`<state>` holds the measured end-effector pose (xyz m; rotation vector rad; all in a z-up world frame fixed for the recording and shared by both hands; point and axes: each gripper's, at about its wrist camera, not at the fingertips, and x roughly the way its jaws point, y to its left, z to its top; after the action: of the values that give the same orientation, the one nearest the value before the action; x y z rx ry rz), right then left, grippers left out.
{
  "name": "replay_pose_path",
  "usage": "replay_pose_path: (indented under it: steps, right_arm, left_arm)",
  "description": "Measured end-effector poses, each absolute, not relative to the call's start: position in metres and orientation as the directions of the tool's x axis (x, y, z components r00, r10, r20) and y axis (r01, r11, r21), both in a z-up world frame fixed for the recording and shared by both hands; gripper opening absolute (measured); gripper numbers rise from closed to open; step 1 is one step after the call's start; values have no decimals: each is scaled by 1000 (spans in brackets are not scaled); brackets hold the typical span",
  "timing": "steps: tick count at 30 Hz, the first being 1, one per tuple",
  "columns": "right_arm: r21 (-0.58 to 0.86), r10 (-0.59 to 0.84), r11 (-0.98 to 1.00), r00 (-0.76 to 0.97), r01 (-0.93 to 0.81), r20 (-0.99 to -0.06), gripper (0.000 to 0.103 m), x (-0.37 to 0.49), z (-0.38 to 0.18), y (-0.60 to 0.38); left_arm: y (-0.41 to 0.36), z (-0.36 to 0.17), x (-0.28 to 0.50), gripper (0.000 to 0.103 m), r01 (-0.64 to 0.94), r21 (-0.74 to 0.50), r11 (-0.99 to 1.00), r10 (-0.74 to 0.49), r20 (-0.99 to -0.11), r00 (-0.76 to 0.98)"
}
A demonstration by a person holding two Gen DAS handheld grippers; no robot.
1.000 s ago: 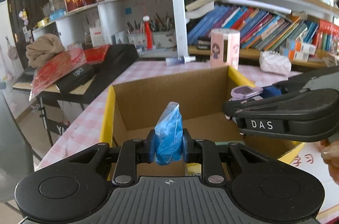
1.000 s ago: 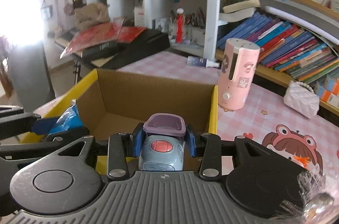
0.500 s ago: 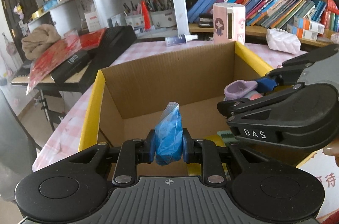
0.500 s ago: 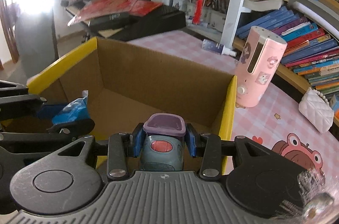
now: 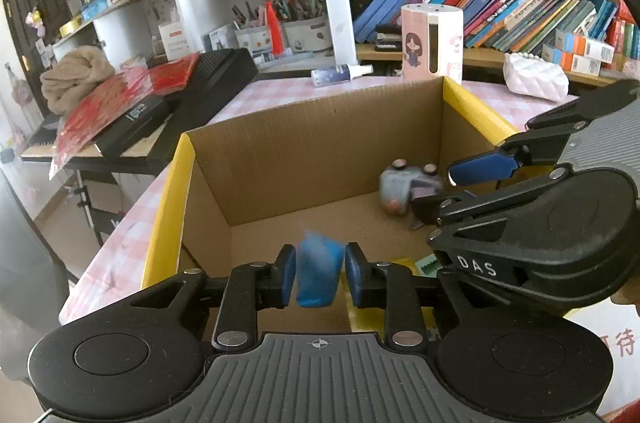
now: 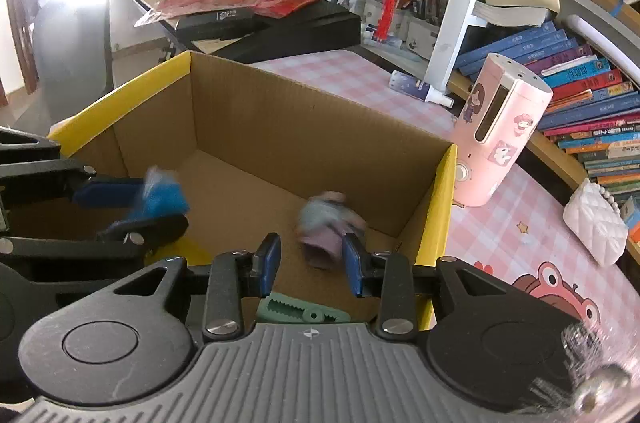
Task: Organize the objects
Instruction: 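Open the left tool dropping the bag while the right tool releases the car into the box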
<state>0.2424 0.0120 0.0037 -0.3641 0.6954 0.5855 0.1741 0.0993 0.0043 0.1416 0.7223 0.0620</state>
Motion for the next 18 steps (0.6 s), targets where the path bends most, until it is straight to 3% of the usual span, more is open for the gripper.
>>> replay_pose_path:
  steps: [4, 10, 13, 18]
  right_arm:
    - [-90, 382, 811, 639, -579, -668, 32, 241, 8, 6]
    - [-52, 367, 863, 693, -503, -620, 36, 228, 19, -9]
    - [-45, 351, 886, 733, -461, -583, 41, 218, 26, -17]
    - [-46, 321, 914, 789, -403, -524, 47, 198, 36, -26]
  left_arm:
    - [102, 8, 167, 55, -22, 143, 990, 108, -632, 767]
    - [101, 19, 152, 76, -39, 138, 990, 112, -574, 811]
    - [103, 26, 141, 84, -55, 135, 989, 120, -536, 836]
    - [109, 34, 124, 88, -83, 108, 991, 126, -498, 858]
